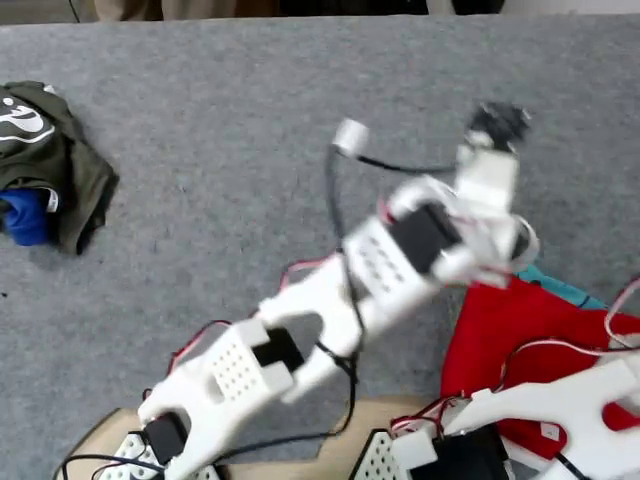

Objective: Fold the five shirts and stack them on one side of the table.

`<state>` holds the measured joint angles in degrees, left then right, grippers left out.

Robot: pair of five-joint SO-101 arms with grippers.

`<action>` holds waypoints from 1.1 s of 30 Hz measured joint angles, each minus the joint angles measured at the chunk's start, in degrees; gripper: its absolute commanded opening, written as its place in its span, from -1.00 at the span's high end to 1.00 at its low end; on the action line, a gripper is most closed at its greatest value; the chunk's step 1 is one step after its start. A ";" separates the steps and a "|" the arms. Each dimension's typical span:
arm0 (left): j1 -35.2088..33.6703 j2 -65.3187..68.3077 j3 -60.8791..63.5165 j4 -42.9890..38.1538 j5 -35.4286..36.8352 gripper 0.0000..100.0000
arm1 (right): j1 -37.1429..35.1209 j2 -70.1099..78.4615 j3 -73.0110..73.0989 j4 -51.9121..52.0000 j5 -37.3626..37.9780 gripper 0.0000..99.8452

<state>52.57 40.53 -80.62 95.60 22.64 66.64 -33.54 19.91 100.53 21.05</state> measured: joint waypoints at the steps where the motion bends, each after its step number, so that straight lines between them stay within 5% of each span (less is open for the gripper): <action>1: -1.67 0.00 -1.76 2.02 -1.05 0.96 | -1.67 -0.09 -0.35 0.44 0.00 0.96; 9: -24.09 -1.76 -3.96 4.75 -9.67 0.95 | -19.16 -0.44 -0.62 0.62 0.00 0.99; 15: -51.08 -4.13 -4.04 4.75 -13.27 0.73 | -36.66 -1.85 -0.62 0.70 -0.26 0.99; 22: -82.73 2.73 3.87 -0.53 -17.14 0.58 | -57.85 -2.73 -0.62 0.70 -10.37 0.99; 27: -93.80 15.30 7.21 -17.58 -17.58 0.62 | -69.71 0.44 -0.62 0.70 -16.88 0.99; 33: -94.77 24.00 7.38 -27.78 -17.58 0.98 | -73.23 2.73 -0.62 0.70 -18.99 0.99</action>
<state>-42.20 64.53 -73.23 67.82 5.05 -6.59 -30.81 19.30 101.23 2.07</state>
